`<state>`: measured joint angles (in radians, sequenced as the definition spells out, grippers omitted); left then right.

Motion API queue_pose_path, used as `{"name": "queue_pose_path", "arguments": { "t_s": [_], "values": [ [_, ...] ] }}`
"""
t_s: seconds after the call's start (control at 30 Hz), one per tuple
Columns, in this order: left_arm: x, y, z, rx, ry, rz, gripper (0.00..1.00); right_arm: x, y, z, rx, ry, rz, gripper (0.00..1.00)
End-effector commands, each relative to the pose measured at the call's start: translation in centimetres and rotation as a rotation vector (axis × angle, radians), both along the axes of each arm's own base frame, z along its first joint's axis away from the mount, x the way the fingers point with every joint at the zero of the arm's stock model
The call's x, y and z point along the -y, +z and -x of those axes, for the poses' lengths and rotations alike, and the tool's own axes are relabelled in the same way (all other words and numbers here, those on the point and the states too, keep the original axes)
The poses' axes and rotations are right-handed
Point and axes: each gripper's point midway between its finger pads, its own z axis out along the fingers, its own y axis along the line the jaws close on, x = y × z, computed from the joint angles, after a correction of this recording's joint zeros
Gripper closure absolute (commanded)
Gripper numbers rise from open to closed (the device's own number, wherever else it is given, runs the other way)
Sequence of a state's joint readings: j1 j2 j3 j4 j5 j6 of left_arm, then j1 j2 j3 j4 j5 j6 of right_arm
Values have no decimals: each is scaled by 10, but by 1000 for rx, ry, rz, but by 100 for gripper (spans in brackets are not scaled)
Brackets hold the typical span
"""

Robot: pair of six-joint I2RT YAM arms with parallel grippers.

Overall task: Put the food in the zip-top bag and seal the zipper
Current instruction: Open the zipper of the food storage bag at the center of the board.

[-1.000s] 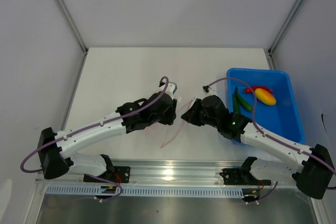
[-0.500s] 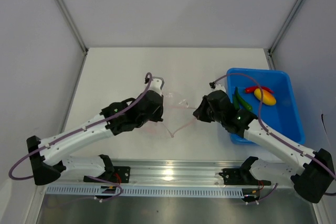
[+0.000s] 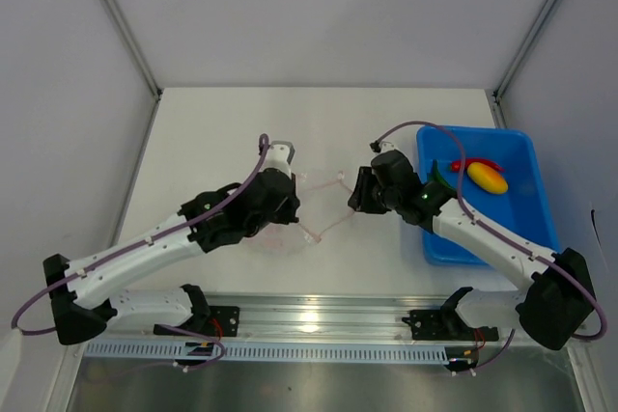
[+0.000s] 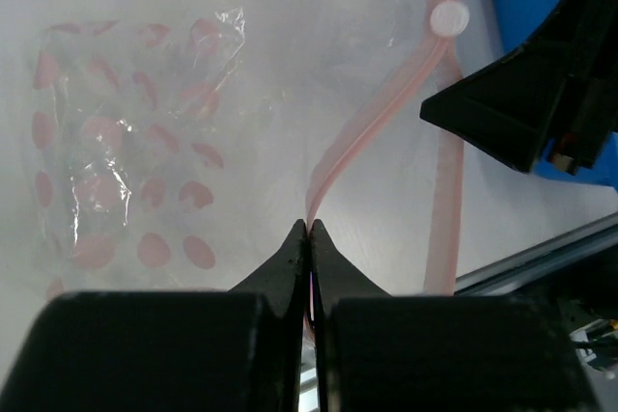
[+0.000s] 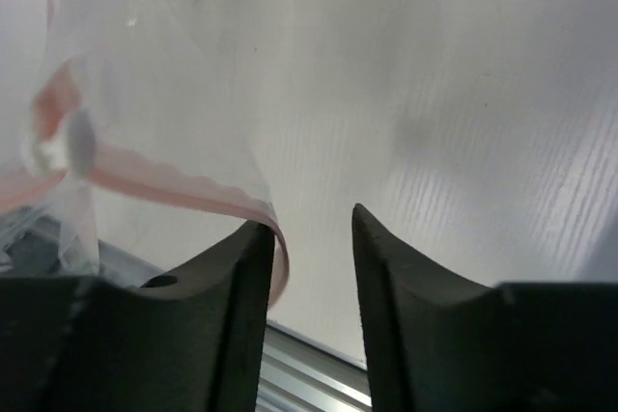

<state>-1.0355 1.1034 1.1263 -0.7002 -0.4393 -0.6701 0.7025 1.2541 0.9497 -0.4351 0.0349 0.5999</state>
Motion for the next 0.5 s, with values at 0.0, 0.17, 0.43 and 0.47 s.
{"name": "queue_pose_path", "arguments": {
  "t_s": [0.0, 0.17, 0.43, 0.47],
  "values": [
    [6, 0, -10, -6, 37, -23, 99, -3, 33, 6, 48, 37, -14, 57],
    [15, 0, -21, -18, 46, -35, 100, 12, 83, 21, 110, 3, -56, 24],
    [17, 4, -43, -11, 46, -46, 99, 84, 134, 30, 169, -190, -30, 0],
    [18, 5, -43, -16, 38, -44, 99, 106, 137, 24, 168, -268, -3, 1]
  ]
}}
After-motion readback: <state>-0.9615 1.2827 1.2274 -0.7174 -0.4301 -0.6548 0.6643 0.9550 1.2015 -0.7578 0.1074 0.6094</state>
